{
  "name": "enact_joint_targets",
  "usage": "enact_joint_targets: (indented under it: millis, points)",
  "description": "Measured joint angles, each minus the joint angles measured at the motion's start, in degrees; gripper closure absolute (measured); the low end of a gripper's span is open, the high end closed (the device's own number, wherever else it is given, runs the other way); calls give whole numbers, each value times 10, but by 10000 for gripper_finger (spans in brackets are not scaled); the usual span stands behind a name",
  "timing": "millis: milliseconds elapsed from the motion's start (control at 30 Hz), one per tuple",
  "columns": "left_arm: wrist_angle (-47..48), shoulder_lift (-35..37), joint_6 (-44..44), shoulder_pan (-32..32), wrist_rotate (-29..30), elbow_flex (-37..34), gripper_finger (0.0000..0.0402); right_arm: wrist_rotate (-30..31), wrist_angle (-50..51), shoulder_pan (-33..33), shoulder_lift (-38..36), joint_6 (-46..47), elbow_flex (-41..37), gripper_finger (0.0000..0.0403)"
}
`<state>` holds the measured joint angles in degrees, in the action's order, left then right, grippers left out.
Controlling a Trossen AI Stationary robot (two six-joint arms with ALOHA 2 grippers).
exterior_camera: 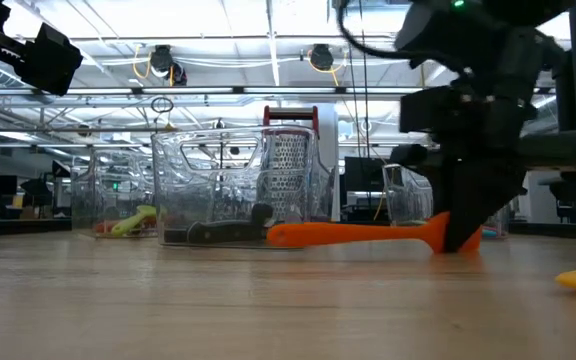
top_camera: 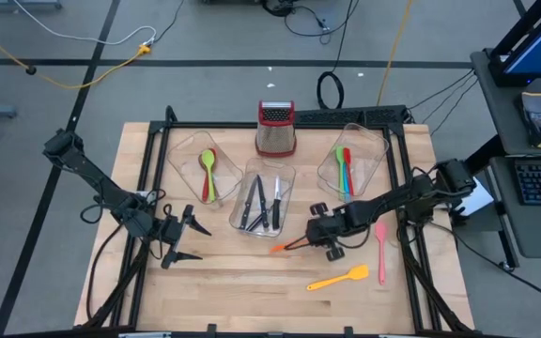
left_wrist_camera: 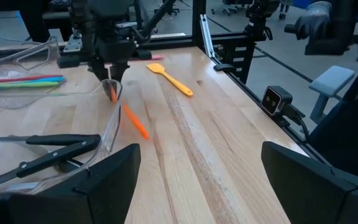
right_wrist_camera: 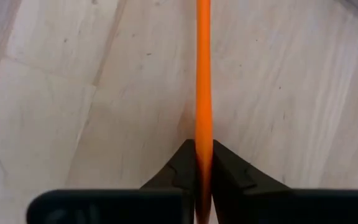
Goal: Pick & Place Kitchen Items
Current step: Put the orange spatula on the right transparent bin
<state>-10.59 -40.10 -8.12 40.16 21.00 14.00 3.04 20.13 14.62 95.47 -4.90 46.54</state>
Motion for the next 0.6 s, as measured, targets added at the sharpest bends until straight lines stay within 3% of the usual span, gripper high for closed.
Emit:
enact_joint_targets:
  millis: [300, 467, 600]
  points:
    - [-1, 0, 0, 0, 0, 0, 66, -1, 27, 73, -120, -95, -1, 387]
    - [-6, 0, 0, 0, 0, 0, 66, 75, 64, 120, -173, -109, 1, 387]
    - [-17, 0, -6, 0, 0, 0, 66, 177, 90, 144, -217, -118, 29, 387]
